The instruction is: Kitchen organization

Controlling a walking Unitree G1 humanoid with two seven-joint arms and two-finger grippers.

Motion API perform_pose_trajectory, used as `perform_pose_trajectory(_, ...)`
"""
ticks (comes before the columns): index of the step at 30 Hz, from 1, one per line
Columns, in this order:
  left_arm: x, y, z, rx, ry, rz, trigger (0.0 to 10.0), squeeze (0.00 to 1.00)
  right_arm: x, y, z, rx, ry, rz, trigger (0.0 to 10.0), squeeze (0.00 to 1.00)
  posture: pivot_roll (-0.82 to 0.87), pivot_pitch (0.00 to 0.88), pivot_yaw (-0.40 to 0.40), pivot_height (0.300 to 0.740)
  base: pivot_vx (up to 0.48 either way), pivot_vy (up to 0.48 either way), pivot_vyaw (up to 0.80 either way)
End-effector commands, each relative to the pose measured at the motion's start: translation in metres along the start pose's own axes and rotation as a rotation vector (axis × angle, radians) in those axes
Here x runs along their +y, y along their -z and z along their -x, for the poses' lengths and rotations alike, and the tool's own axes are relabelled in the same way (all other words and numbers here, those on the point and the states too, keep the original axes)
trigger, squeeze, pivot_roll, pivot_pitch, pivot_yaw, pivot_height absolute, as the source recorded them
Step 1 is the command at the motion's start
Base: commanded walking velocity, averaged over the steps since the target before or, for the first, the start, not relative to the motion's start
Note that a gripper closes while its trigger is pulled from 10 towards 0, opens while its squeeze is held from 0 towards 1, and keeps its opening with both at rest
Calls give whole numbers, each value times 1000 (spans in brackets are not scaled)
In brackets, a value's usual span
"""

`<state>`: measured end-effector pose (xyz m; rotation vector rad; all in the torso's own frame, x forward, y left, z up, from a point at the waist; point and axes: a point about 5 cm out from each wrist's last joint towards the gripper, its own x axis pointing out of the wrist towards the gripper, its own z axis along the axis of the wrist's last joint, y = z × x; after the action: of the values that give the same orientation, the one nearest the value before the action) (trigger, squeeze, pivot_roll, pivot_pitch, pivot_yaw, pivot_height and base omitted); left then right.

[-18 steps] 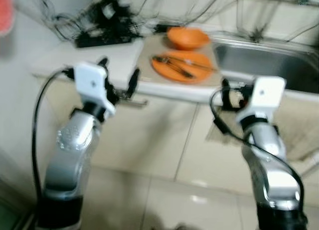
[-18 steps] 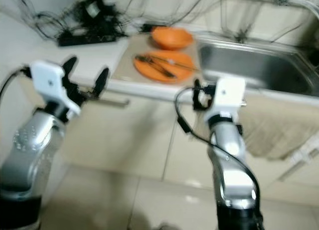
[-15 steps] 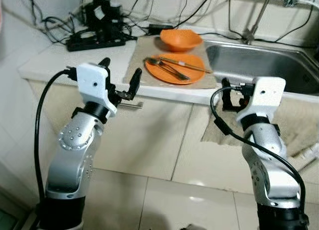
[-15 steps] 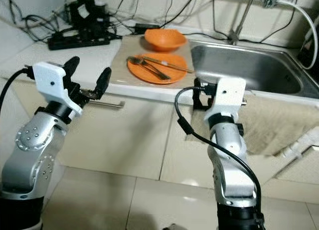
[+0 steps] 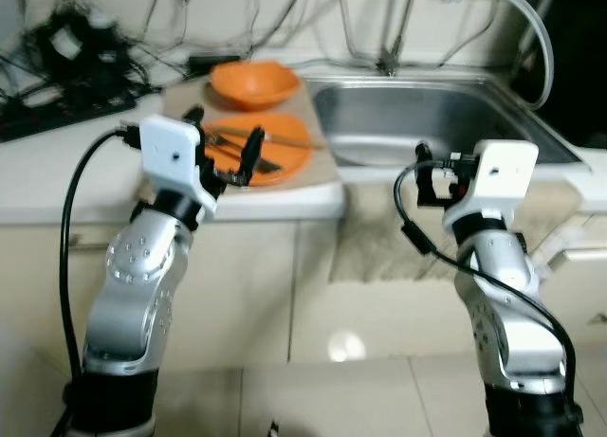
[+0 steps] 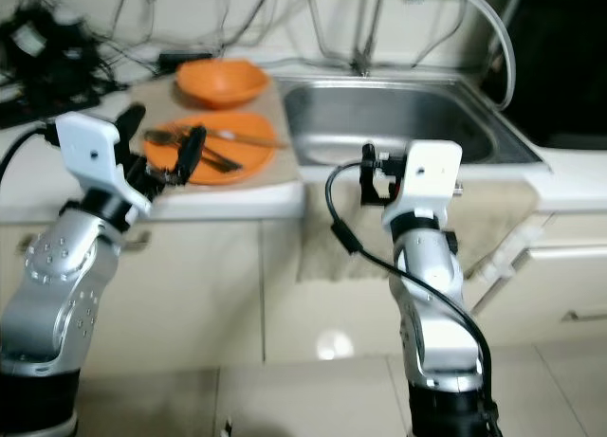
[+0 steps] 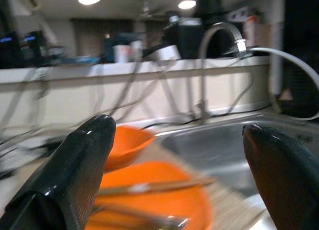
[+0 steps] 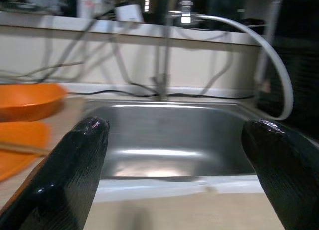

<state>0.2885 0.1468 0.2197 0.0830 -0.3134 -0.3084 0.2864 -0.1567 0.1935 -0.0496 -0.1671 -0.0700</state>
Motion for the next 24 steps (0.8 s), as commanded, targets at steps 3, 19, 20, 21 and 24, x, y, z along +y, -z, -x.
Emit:
perform_pose_trajectory(3, -7, -7, -5, -30, 23, -2, 10000, 0, -6, -5, 0, -31, -2, 23, 10000, 0, -72, 0, -15, 740, 317, 0, 0)
perform_pose_trajectory(19, -3, -5, -3, -10, -7, -19, 10000, 0, 13, -3, 1, -14, -186, 13, 10000, 0, -65, 0, -19, 740, 317, 0, 100)
perform_pose_trajectory(20, -3, -6, -3, -10, -9, -20, 10000, 0, 15, -4, 1, -15, -201, 15, 10000, 0, -64, 0, -19, 740, 311, 0, 800)
perform_pose_trajectory(21, -2, -6, -3, -10, -9, -20, 10000, 0, 16, -4, 1, -15, -209, 15, 10000, 0, -64, 0, -19, 740, 311, 0, 800)
perform_pose_trajectory(24, -1, -7, -4, -12, -12, -23, 10000, 0, 19, -4, 1, -16, -227, 28, 10000, 0, -63, 0, -19, 740, 314, 0, 800)
